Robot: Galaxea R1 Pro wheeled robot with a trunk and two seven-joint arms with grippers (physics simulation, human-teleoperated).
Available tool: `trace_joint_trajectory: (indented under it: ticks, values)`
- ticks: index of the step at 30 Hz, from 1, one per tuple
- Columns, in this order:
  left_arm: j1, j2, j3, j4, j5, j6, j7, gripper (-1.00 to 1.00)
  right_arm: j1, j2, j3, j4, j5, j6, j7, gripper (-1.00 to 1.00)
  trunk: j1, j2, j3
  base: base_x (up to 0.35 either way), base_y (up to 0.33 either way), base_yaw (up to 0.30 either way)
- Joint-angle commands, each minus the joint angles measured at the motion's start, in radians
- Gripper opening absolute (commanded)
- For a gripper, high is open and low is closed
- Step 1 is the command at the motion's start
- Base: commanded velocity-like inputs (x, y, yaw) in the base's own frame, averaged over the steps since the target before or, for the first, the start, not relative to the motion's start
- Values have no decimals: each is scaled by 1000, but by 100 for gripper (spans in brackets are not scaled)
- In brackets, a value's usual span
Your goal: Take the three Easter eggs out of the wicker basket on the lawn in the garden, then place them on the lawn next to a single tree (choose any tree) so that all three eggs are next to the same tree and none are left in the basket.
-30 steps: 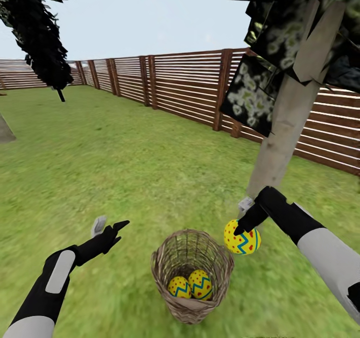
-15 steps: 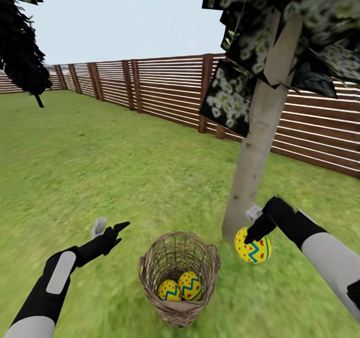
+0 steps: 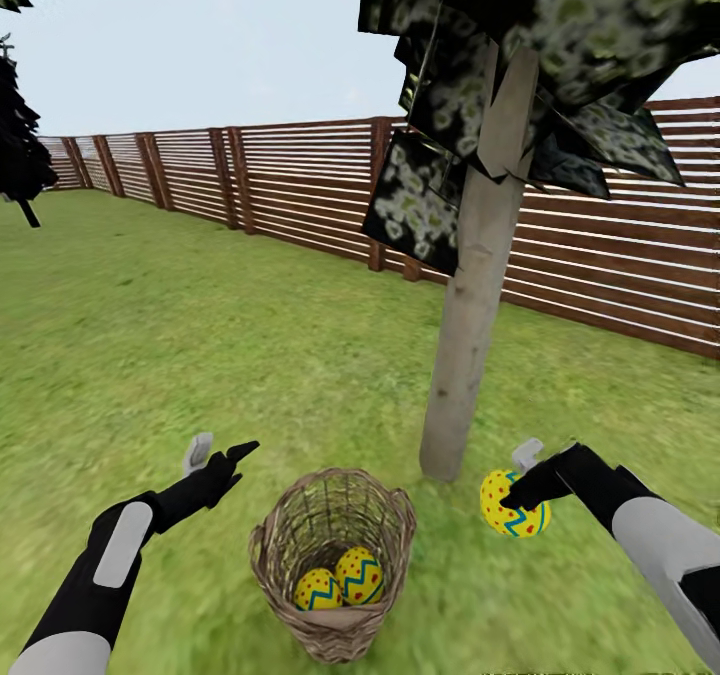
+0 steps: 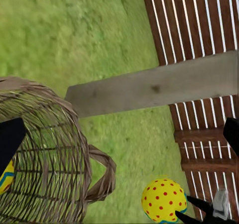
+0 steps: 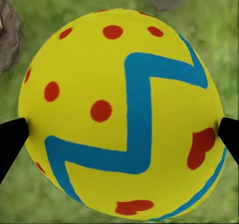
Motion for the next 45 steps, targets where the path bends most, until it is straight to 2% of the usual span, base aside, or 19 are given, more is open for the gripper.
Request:
trace_joint_trajectory:
  ticks: [1,6,9,14,15,18,20,22,24,26,27,29,30,31,33,35,37,40,45]
  values:
    - [-1,-1,2,0,0,6,-3,100,2,-3,-9,0,20,-8,-32,-100,0,0,1,0,0,-203]
    - [0,-2,2,0,0,6,-3,100,22,24,-9,3,20,-12,-57,-100,0,0,7,0,0,-194]
    - [-1,-2,2,1,0,6,-4,100,52,51,-9,2,23,-19,-68,-100,0,0,9,0,0,-102]
    - [0,-2,1,0,0,6,-4,100,79,67,-8,3,27,-48,-122,-100,0,0,9,0,0,-7]
    - [-1,-1,0,0,0,6,-4,100,90,79,-8,3,30,-52,-139,-100,0,0,9,0,0,0]
    - [0,-1,-4,0,1,6,-5,100,107,119,-8,18,35,-109,-263,-100,0,0,9,0,0,0]
    - [0,-5,-6,-5,3,7,-6,100,110,150,-8,67,36,-124,-308,-100,0,0,9,0,0,0]
    - [-1,-9,-7,-18,4,9,-8,100,111,169,-8,87,24,-126,-356,-100,0,0,9,0,0,0]
    - [-16,-15,-7,-44,6,9,-6,100,111,176,-9,104,20,-126,-371,-100,0,0,9,0,0,0]
    - [-49,-37,-8,-42,3,9,-3,100,112,181,-12,113,18,-126,-378,-100,0,0,9,0,0,0]
    - [-62,-44,-8,-40,2,8,-2,100,112,182,-27,116,17,-125,-379,-100,0,0,9,0,0,0]
    - [-89,-49,-10,-38,-6,8,-1,100,112,183,-113,141,3,-125,-382,-100,0,0,9,0,0,0]
    - [-98,-50,-11,-38,-24,8,-1,100,112,183,-150,151,-1,-125,-392,-100,0,0,9,0,0,0]
    - [-104,-52,-11,-39,-44,8,-1,100,112,186,-167,156,-3,-125,-404,-100,0,0,9,0,0,0]
    - [-121,-65,-12,-40,-60,10,-3,100,111,198,-186,162,-19,-126,-411,-100,0,0,9,0,0,0]
    - [-125,-67,-32,-47,-61,11,-7,100,111,199,-197,166,-89,-128,-413,-100,0,0,9,0,0,0]
    - [-125,-67,-63,-52,-60,11,-7,100,111,200,-199,166,-119,-128,-413,-100,0,0,9,0,-5,0]
    - [-125,-69,-88,-53,-59,9,-8,100,111,201,-199,165,-126,-127,-413,-100,0,0,9,0,-87,0]
    - [-125,-70,-93,-51,-57,9,-13,100,111,203,-200,166,-131,-125,-413,-100,0,0,15,0,-6,-149]
